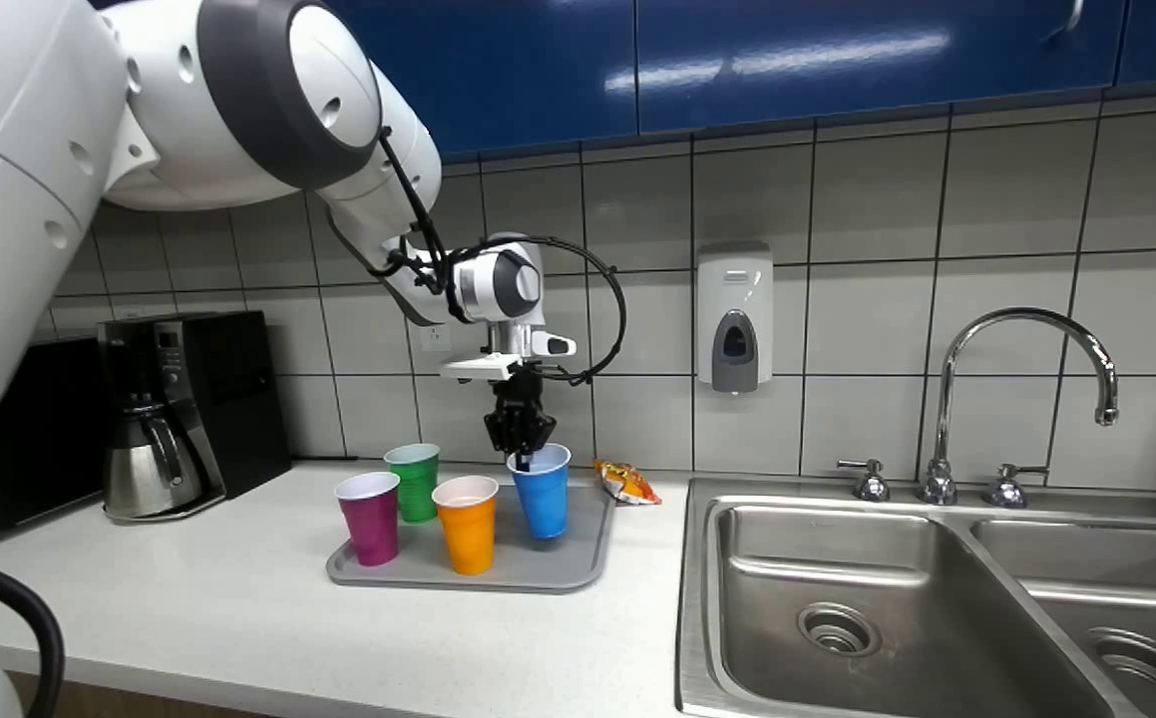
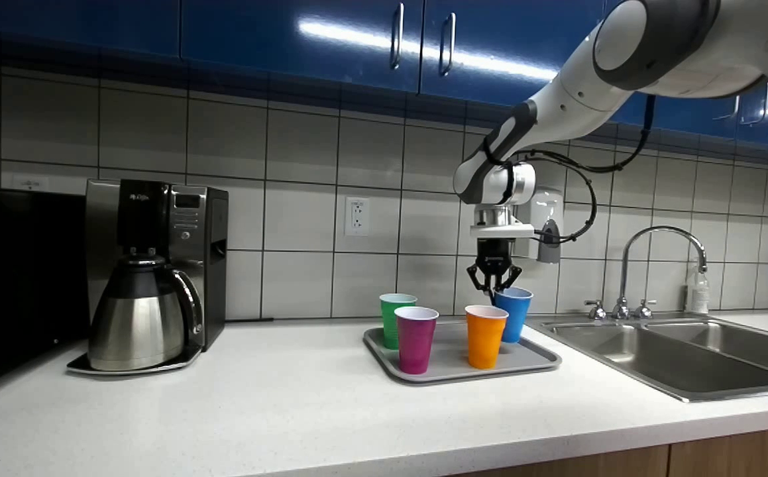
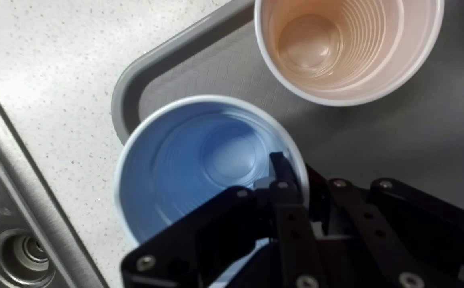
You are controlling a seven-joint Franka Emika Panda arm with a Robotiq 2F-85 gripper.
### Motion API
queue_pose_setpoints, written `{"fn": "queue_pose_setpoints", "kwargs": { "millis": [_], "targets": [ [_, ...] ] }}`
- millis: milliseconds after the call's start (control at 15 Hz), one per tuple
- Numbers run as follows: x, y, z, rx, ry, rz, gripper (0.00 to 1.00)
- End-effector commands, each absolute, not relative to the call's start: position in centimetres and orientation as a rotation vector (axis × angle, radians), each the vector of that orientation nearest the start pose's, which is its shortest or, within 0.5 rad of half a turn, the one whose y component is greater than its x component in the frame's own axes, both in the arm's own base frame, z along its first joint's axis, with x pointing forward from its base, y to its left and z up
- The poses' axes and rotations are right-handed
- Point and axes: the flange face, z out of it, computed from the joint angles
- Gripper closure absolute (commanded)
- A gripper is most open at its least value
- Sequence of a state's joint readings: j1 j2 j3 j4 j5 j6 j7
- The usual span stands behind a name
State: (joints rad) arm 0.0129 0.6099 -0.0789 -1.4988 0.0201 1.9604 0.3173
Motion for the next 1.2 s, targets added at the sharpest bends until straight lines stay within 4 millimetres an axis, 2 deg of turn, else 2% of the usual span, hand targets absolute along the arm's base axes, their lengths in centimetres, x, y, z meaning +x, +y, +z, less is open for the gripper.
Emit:
{"fn": "queue_pose_setpoints", "kwargs": {
  "millis": [0, 800, 867, 933, 1133],
  "targets": [
    [70.0, -4.0, 30.5, -3.132, 0.647, 0.24, 0.99],
    [70.3, -4.8, 28.2, -3.132, 0.664, 0.288, 0.99],
    [70.3, -4.9, 28.2, -3.131, 0.672, 0.301, 0.69],
    [70.2, -5.1, 28.2, -3.125, 0.677, 0.313, 0.67],
    [70.0, -5.6, 28.5, -3.13, 0.684, 0.33, 0.47]
  ]
}}
